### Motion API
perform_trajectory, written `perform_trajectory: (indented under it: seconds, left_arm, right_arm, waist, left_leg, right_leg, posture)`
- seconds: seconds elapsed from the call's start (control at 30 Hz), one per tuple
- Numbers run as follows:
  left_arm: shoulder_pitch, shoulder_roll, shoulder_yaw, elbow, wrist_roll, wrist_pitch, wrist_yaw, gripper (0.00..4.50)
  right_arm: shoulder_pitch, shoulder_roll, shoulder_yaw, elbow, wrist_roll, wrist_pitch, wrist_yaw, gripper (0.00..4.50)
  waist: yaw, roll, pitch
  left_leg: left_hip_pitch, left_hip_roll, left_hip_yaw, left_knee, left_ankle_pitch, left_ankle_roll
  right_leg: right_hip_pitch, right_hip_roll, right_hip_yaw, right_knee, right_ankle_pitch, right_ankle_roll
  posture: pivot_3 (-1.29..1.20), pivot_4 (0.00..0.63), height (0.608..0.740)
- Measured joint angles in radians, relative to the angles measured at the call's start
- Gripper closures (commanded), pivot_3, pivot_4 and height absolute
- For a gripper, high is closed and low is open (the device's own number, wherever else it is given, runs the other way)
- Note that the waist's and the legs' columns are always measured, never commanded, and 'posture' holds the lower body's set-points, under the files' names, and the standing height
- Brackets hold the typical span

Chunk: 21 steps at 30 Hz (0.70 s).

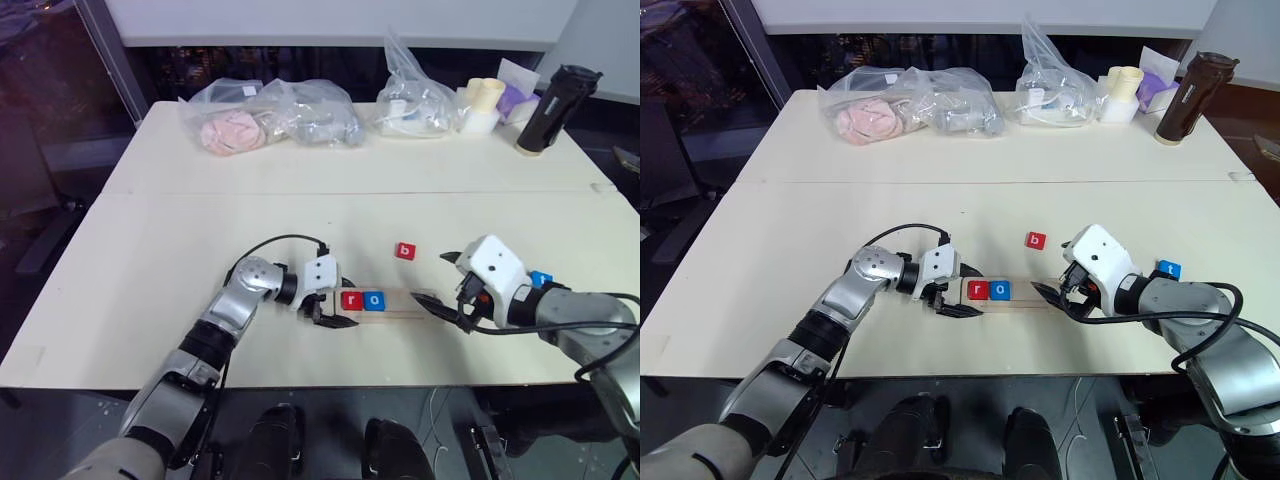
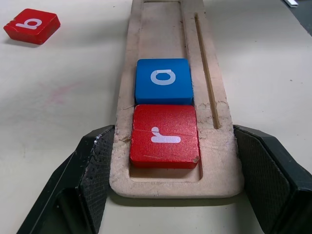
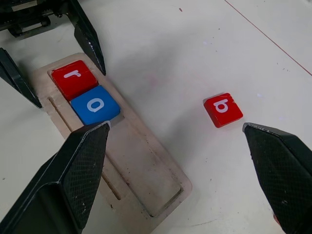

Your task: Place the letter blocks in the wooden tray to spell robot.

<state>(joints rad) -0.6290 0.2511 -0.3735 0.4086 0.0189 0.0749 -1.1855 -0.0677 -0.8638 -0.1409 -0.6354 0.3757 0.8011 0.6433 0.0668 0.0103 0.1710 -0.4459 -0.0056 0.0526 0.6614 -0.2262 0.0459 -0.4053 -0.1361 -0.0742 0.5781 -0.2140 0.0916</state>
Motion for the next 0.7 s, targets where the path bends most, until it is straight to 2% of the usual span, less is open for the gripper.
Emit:
perform_trajectory:
  seconds: [0.4, 0.5, 0.7]
  left_arm:
    - [0.053, 0.033, 0.001, -0.103, -0.011, 0.054, 0.026, 0.06]
    - [0.083, 0.076, 0.006, -0.163, -0.034, 0.078, 0.023, 0.06]
    - [0.162, 0.223, 0.051, -0.341, -0.11, 0.207, -0.014, 0.06]
  right_arm:
    - [-0.001, 0.0, 0.0, 0.0, 0.001, 0.0, 0.0, 0.0]
    - [-0.001, 0.0, 0.0, 0.0, 0.001, 0.0, 0.0, 0.0]
    - [-0.005, 0.0, 0.001, 0.002, 0.001, 0.0, 0.002, 0.0]
  waist:
    - [-0.006, -0.001, 0.0]
    - [-0.012, -0.001, 0.001]
    - [-0.032, -0.003, 0.002]
  left_leg:
    - [-0.001, 0.0, 0.0, -0.002, -0.003, -0.002]
    - [-0.001, 0.001, 0.0, -0.004, -0.004, -0.003]
    - [0.0, 0.003, 0.0, -0.01, -0.001, -0.005]
  right_leg:
    - [-0.002, 0.0, -0.001, 0.0, -0.001, 0.001]
    - [-0.004, 0.001, -0.001, 0.003, -0.002, 0.005]
    - [-0.007, 0.002, -0.001, 0.014, -0.007, 0.017]
  posture:
    - [0.0, 0.15, 0.725]
    - [0.0, 0.15, 0.725]
    - [0.0, 0.15, 0.725]
